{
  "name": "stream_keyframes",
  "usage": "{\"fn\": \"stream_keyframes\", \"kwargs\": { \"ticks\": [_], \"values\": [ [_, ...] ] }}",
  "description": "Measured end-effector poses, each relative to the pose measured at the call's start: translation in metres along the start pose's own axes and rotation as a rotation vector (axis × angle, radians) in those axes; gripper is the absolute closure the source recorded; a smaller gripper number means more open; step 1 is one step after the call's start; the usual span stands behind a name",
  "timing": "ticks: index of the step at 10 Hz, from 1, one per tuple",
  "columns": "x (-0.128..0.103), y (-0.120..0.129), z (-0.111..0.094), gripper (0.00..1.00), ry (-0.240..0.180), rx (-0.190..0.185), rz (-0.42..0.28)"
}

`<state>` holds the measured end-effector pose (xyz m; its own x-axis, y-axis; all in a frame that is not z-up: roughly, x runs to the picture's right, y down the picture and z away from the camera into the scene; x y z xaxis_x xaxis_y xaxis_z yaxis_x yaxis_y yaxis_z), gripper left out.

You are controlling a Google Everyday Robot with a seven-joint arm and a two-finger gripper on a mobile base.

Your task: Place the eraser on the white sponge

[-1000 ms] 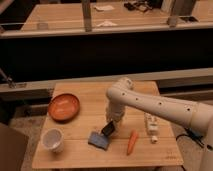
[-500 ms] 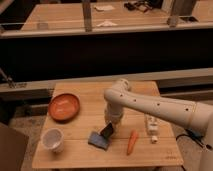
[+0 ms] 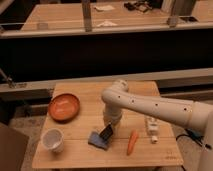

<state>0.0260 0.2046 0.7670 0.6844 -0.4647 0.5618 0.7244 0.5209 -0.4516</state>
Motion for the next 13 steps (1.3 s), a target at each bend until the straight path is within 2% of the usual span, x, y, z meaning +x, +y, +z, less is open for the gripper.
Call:
{"fn": "stream_keyframes", "kwargs": {
  "ticks": [9,11,13],
  "values": [
    [-0.016,-0.004,0.005,0.89,0.02,-0.028,-0.038],
    [-0.018,-0.005,0.006,0.83,0.027,-0.035,-0.048],
    [-0.021,-0.006,0.006,0.83,0.033,-0.043,-0.059]
  ]
}}
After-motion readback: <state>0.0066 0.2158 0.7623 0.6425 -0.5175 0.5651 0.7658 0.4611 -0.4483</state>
